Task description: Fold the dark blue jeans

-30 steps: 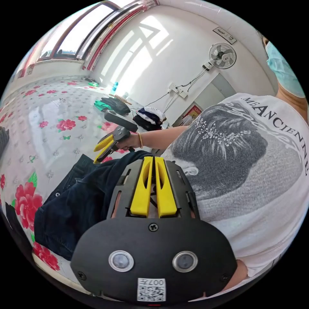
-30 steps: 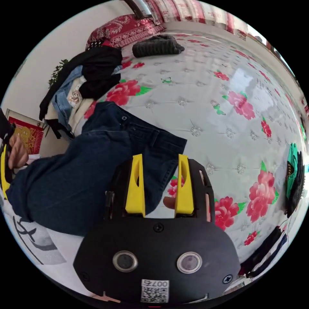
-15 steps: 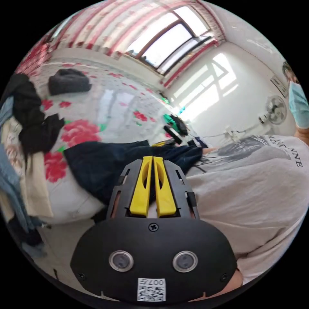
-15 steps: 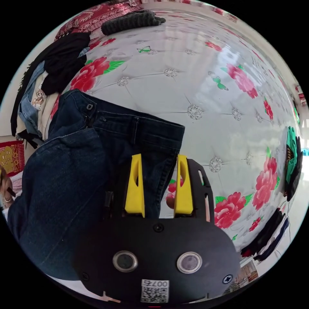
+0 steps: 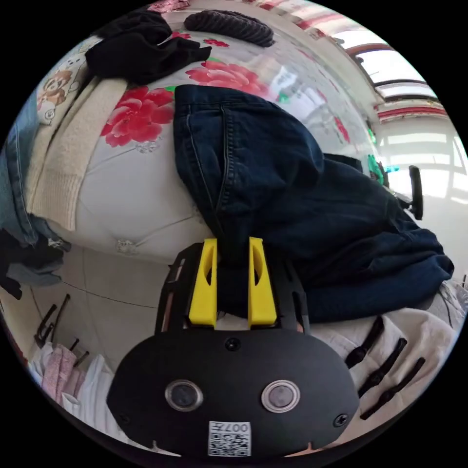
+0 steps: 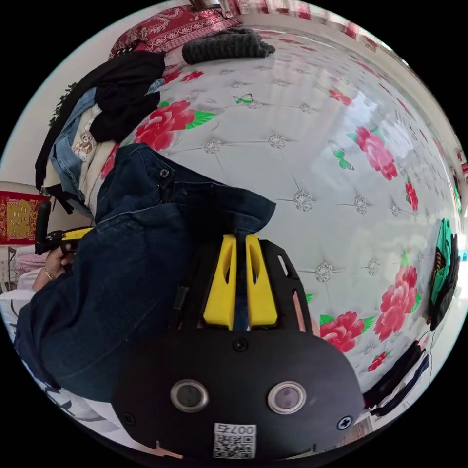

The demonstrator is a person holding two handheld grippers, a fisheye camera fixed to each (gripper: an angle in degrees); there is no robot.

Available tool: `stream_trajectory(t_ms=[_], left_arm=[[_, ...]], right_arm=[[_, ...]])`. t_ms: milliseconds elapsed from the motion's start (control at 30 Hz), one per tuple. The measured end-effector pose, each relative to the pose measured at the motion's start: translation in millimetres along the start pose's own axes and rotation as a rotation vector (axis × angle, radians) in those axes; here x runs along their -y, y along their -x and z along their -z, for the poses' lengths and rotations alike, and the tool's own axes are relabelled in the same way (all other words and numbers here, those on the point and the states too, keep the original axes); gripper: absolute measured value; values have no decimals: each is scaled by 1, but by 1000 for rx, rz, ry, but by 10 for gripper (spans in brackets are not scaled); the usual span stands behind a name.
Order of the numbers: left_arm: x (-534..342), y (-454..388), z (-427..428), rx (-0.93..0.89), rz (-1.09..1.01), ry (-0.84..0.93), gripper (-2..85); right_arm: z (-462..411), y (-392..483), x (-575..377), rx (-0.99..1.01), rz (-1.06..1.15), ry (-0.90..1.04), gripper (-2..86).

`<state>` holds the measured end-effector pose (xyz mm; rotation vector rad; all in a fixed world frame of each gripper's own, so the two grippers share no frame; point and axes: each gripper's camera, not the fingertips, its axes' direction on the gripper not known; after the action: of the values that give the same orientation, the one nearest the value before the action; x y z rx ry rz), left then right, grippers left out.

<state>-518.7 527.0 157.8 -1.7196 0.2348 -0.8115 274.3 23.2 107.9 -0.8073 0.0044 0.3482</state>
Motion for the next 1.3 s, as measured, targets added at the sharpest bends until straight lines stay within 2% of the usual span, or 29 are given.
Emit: stream_trajectory(t_ms=[33, 100, 233, 400, 433, 533, 667, 733, 800, 867, 933, 1000, 1067, 1133, 1200, 1233, 1300], left_arm=[[3, 1, 0, 4, 11, 20, 58], [6, 6, 10, -69, 27, -58, 9], [17, 4, 31, -159, 79, -184, -3], [57, -40, 88, -245, 29, -404, -7], [61, -47, 96, -241, 18, -430, -7], [79, -91, 132, -73, -30, -484, -7], [80, -157, 208, -98, -131, -767, -8], [83, -211, 248, 0, -245, -890, -7], [96, -299, 290, 35, -483, -969, -5], [113, -371, 299, 23, -670, -946, -2], [138, -445, 278, 15, -866, -816, 5], [172, -525, 206, 37, -964, -618, 31], [185, -562, 134, 116, -970, -515, 52], [187, -579, 60, 223, -970, -394, 59], [172, -566, -23, 309, -958, -288, 52], [167, -558, -39, 322, -949, -262, 50], [143, -508, -87, 314, -877, -181, 38]], right_arm=[[15, -3, -4, 32, -6, -54, 14], [39, -8, -11, 81, -15, -137, 11], [96, -24, -35, 177, -36, -329, 8], [158, -53, -78, 246, -58, -502, 9], [172, -61, -91, 262, -64, -542, 9], [211, -80, -128, 291, -81, -652, 9], [259, -99, -179, 344, -72, -794, 8], [288, -108, -217, 372, -66, -896, 7], [308, -108, -249, 346, -62, -971, 7], [325, -106, -285, 299, -70, -1034, 7], [335, -105, -334, 207, -131, -1081, 8], [333, -110, -369, 110, -254, -1060, 10], [320, -122, -399, -6, -402, -982, 12], [277, -158, -426, -92, -651, -768, 18], [241, -184, -440, -63, -762, -582, 24], [224, -193, -450, -59, -820, -518, 29], [213, -194, -460, -68, -859, -520, 34]])
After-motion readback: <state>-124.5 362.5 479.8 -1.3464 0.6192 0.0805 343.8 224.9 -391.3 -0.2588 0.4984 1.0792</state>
